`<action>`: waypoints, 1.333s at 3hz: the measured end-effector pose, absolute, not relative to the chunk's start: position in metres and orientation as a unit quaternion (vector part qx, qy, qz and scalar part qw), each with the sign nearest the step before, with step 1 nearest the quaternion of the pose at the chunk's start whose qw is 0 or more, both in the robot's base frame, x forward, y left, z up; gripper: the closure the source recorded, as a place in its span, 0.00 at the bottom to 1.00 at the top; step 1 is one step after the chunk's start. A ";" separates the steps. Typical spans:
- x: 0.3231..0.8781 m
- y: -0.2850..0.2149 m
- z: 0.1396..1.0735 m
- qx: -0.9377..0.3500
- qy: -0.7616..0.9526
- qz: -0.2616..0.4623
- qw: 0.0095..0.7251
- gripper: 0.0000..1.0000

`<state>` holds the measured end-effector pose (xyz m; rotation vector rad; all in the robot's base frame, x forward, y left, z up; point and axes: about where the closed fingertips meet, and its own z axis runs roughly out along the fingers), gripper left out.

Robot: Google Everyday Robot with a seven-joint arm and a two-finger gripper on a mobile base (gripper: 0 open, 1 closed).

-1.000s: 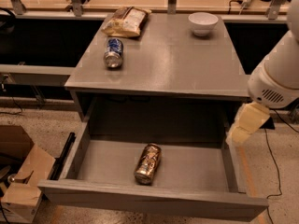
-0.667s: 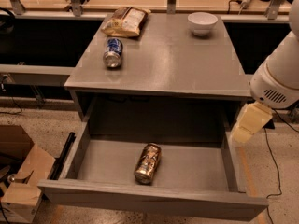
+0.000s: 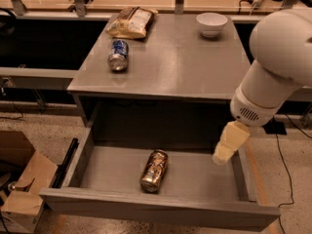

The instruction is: Pick orange can from top drawer and place on counter

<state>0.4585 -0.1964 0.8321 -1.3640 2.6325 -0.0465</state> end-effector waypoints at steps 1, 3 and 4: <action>0.453 -0.181 0.778 -0.421 0.905 0.033 0.052 0.00; 0.458 -0.174 0.772 -0.403 0.906 0.097 0.089 0.00; 0.478 -0.140 0.758 -0.381 0.902 0.162 0.124 0.00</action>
Offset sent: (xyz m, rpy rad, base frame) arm -0.0043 0.0135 -0.0441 0.0486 0.0900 -0.0607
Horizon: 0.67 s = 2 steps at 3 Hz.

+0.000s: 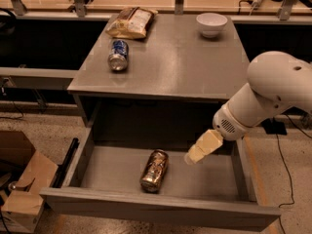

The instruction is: Pick orange can from top drawer and place on counter

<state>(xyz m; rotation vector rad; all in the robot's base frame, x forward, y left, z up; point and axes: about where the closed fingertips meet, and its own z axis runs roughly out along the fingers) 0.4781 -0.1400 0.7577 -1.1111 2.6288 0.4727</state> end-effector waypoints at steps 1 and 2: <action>0.501 -0.105 0.727 -0.357 0.904 0.195 0.132 0.00; 0.506 -0.101 0.723 -0.351 0.905 0.198 0.136 0.00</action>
Offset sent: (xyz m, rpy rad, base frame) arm 0.0225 0.0349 -0.0306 0.0702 0.0192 -0.0391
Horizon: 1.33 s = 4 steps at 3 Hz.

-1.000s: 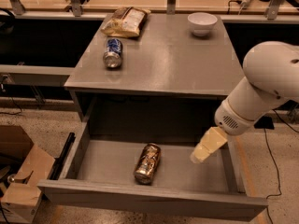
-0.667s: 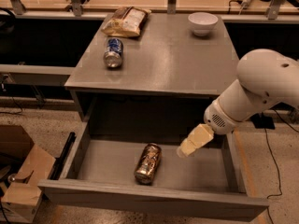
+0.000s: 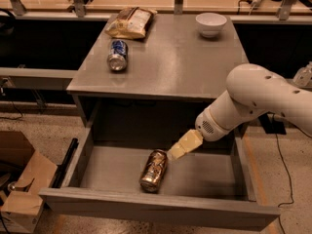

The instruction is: Pick orange can from top drawer and place on counter

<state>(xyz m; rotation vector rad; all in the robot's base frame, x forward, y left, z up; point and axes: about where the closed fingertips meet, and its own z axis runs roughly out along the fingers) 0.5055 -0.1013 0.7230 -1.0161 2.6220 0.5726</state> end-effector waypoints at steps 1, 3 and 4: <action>0.505 -0.102 0.713 -0.332 0.915 0.194 0.124 0.00; 0.498 -0.051 0.679 -0.259 0.936 0.208 0.117 0.00; 0.493 -0.011 0.657 -0.233 0.944 0.208 0.110 0.00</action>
Offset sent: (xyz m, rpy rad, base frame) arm -0.0035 0.0498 -0.0469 0.0227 0.0804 -0.2146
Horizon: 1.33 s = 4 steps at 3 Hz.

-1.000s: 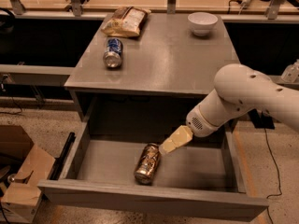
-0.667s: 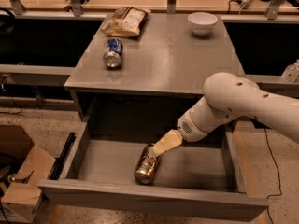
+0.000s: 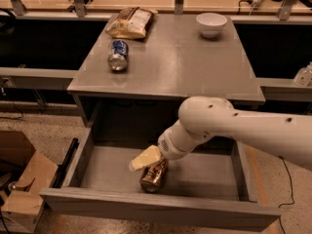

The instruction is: Pick orange can from top drawer and place on counter

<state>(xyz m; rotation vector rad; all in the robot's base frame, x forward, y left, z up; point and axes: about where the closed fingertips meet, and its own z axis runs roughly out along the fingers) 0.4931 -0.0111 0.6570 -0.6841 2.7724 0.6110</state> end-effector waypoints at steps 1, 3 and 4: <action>0.493 0.024 0.624 -0.212 0.953 0.192 0.097 0.00; 0.493 0.042 0.599 -0.196 0.963 0.161 0.086 0.41; 0.493 0.042 0.604 -0.196 0.963 0.161 0.086 0.65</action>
Offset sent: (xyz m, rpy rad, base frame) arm 0.0011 0.0729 -0.1028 -0.1778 0.0874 -0.1829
